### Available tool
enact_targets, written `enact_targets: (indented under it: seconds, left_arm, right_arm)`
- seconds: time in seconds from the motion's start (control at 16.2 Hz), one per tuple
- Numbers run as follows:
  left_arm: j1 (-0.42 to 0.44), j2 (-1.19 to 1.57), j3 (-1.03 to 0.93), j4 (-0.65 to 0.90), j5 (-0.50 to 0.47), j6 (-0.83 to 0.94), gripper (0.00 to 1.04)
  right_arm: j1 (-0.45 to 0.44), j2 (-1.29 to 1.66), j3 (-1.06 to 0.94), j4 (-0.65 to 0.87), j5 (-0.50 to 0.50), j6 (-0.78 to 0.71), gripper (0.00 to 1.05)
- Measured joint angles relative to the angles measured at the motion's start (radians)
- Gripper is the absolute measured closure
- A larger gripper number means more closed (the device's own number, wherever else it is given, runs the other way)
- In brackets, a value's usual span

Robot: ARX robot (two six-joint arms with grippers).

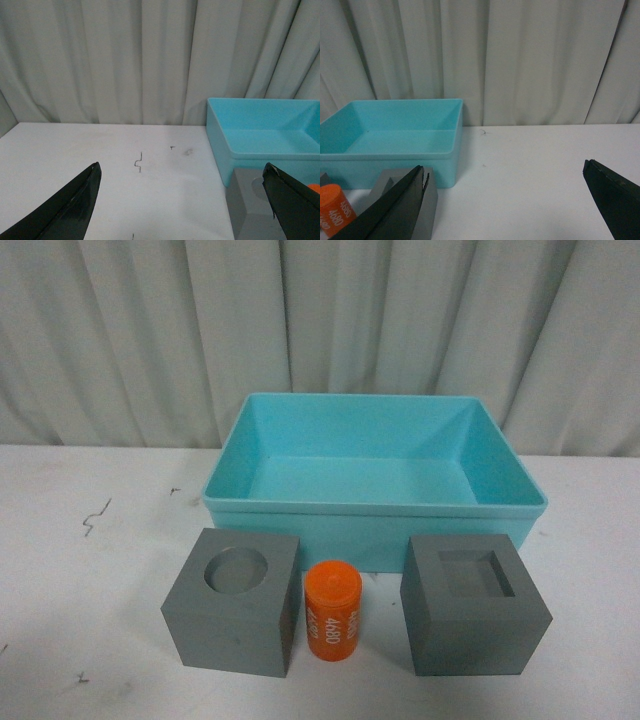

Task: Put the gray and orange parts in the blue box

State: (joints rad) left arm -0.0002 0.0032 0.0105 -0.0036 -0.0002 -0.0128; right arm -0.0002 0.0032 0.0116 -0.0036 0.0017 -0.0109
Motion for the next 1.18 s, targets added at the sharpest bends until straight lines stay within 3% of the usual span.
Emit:
enact_targets:
  seconds: [0.74, 0.8, 0.93, 1.05, 1.11, 1.18]
  left_arm:
    - [0.0, 0.0, 0.0, 0.0, 0.0, 0.0, 0.07]
    - [0.0, 0.0, 0.0, 0.0, 0.0, 0.0, 0.07]
    - [0.0, 0.0, 0.0, 0.0, 0.0, 0.0, 0.07]
    - [0.0, 0.0, 0.0, 0.0, 0.0, 0.0, 0.07]
    - [0.0, 0.0, 0.0, 0.0, 0.0, 0.0, 0.07]
    - [0.0, 0.0, 0.0, 0.0, 0.0, 0.0, 0.07]
  right_arm:
    - [0.0, 0.0, 0.0, 0.0, 0.0, 0.0, 0.06]
    - [0.051, 0.047, 0.001, 0.084, 0.137, 0.003, 0.06]
    - [0.024, 0.234, 0.023, 0.231, 0.198, 0.018, 0.06]
    - [-0.027, 0.467, 0.079, 0.397, 0.158, 0.046, 0.06]
    - [-0.04, 0.642, 0.164, 0.494, 0.103, 0.079, 0.06]
    - [-0.048, 0.93, 0.355, 0.483, 0.028, 0.144, 0.06]
